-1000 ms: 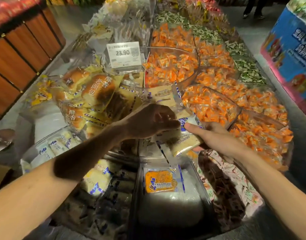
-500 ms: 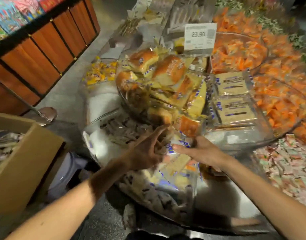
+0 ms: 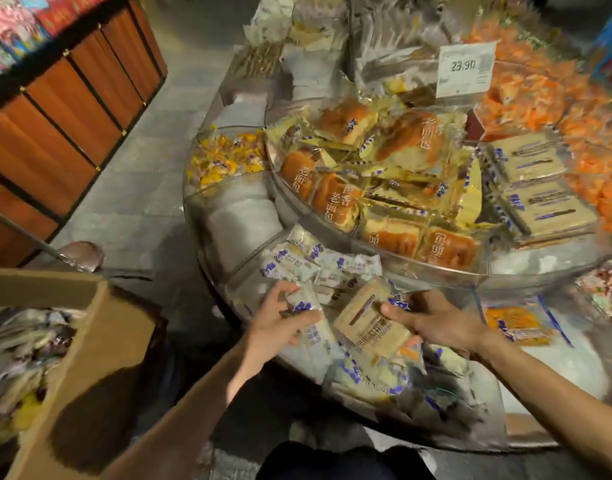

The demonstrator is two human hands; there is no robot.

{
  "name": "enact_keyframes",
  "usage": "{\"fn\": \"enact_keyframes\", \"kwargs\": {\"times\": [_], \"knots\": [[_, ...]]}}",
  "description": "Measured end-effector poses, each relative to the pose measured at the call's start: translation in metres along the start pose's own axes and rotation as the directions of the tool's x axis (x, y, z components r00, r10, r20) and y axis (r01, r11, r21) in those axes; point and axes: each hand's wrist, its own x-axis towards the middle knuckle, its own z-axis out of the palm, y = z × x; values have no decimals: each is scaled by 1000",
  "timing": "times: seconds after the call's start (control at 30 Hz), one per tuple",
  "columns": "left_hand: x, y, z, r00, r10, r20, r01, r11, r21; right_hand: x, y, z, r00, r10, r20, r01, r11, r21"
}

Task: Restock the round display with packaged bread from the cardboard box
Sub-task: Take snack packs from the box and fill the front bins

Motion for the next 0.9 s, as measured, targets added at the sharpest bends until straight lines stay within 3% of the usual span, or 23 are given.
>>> {"fn": "enact_keyframes", "kwargs": {"times": [0.1, 0.2, 0.27, 0.43, 0.53, 0.63, 0.73, 0.8, 0.9], "knots": [[25, -9, -42, 981, 8, -194, -14, 999, -30, 3, -3, 1, 1000, 6, -31, -5, 999, 48], [53, -23, -78, 932, 18, -361, 26, 993, 117, 2, -5, 3, 998, 8, -57, -1, 993, 117], [71, -33, -89, 912, 19, -409, 79, 972, 221, 2, -5, 6, 997, 36, -62, -27, 990, 140], [92, -40, -78, 871, 8, -490, 141, 953, 267, 0, -7, 14, 997, 57, -41, -51, 988, 142], [101, -46, -70, 872, -5, -490, 222, 896, 386, 1, -11, 18, 998, 47, -49, -36, 981, 192], [109, -57, -68, 854, 112, -508, 247, 772, 586, 1, -17, 22, 998, 50, -41, -39, 970, 238], [107, -60, -66, 832, 275, -482, 191, 674, 714, 0, -20, 24, 999, 31, -44, -19, 968, 250], [107, -64, -66, 830, 400, -389, 111, 565, 817, 0, -22, 25, 999, 20, -50, -6, 962, 273], [108, -75, -67, 864, 419, -278, 62, 460, 886, 0, -22, 27, 998, 24, -58, -4, 948, 317]]}}
